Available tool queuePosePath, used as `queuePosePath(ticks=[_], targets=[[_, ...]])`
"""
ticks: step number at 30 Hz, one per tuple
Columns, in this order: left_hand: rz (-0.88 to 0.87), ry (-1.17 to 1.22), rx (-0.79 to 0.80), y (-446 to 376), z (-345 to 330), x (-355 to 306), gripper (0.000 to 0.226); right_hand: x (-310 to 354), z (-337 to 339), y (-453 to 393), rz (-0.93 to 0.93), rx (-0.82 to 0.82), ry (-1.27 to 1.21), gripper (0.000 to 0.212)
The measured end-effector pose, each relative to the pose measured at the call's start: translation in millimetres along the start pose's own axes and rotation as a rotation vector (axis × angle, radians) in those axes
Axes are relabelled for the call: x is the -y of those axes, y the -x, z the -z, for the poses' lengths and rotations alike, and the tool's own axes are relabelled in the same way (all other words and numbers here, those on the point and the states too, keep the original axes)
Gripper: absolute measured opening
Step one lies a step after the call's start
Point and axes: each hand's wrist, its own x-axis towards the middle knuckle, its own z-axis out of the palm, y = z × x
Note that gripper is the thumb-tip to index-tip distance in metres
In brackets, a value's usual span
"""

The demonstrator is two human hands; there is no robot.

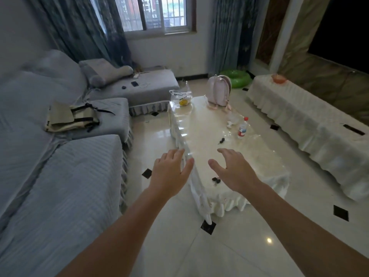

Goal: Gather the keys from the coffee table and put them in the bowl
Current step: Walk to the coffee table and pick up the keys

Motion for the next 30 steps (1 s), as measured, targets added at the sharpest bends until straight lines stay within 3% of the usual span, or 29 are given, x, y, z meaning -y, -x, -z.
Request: queuePosePath(ticks=[8, 30], targets=[[-0.114, 0.027, 0.05, -107.5, -10.3, 35.9, 0.062, -4.0, -15.4, -98.1, -0.063, -0.036, -0.026, 0.066], [-0.024, -0.057, 0.14, -354.3, -103.3, 58.8, 0.059, -89.9, -67.0, -368.2, -0.122, 0.087, -0.163, 0.064]])
